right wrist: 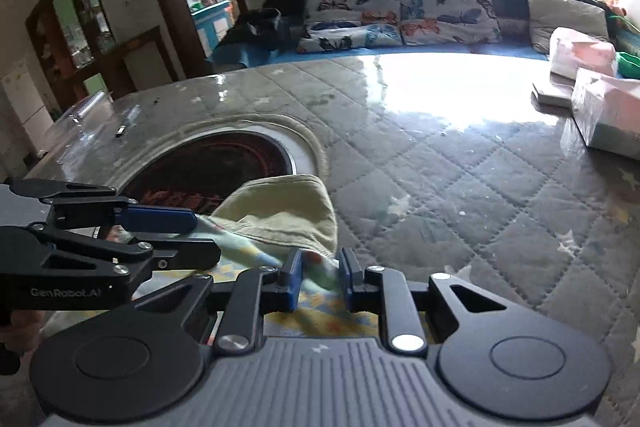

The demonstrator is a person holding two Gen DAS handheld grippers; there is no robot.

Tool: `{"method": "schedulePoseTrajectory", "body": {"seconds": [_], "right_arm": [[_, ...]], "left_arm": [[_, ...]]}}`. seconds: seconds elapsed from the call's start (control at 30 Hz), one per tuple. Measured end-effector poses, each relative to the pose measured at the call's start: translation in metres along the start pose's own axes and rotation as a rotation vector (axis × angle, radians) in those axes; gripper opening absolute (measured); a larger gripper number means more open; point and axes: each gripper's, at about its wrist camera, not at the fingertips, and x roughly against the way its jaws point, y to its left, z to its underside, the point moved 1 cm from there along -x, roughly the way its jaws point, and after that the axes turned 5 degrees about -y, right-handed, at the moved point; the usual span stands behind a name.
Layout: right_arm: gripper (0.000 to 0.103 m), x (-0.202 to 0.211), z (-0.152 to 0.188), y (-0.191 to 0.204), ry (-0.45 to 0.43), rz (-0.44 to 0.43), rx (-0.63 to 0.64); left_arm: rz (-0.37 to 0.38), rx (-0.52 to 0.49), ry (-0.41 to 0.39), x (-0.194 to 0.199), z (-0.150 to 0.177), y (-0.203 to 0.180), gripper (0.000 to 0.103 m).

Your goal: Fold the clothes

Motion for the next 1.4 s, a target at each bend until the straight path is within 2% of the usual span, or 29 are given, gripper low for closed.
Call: {"method": "schedulePoseTrajectory", "body": {"seconds": [0.27, 0.5, 0.67, 0.8, 1.07, 1.17, 1.23, 1.4], "right_arm": [[0.02, 0.004, 0.0, 0.007, -0.024, 0.024, 0.059], [0.021, 0.024, 0.008, 0.03, -0.024, -0.057, 0.151], [0.021, 0.034, 0.024, 0.052, -0.001, -0.132, 0.223], [0.023, 0.044, 0.043, 0.068, 0.008, -0.145, 0.298], [0.022, 0.075, 0.079, 0.081, 0.002, -0.168, 0.347], [0.023, 0.086, 0.081, 0.077, -0.006, -0.172, 0.307], [0.028, 0.093, 0.08, 0.072, -0.022, -0.167, 0.278], [0.035, 0.107, 0.079, 0.053, -0.082, -0.095, 0.186]], "left_arm": [[-0.001, 0.01, -0.005, -0.01, 0.001, 0.005, 0.041], [-0.005, 0.018, -0.011, -0.009, 0.002, 0.005, 0.041], [-0.017, 0.01, -0.017, -0.011, 0.002, 0.002, 0.041], [-0.031, -0.002, -0.023, -0.011, 0.003, 0.001, 0.041], [-0.066, 0.012, -0.036, -0.009, 0.007, 0.003, 0.041], [-0.067, 0.027, -0.048, 0.001, 0.007, 0.003, 0.043], [-0.059, 0.027, -0.066, 0.014, 0.008, -0.001, 0.043], [-0.02, 0.005, -0.1, 0.049, 0.026, -0.019, 0.043]]}}
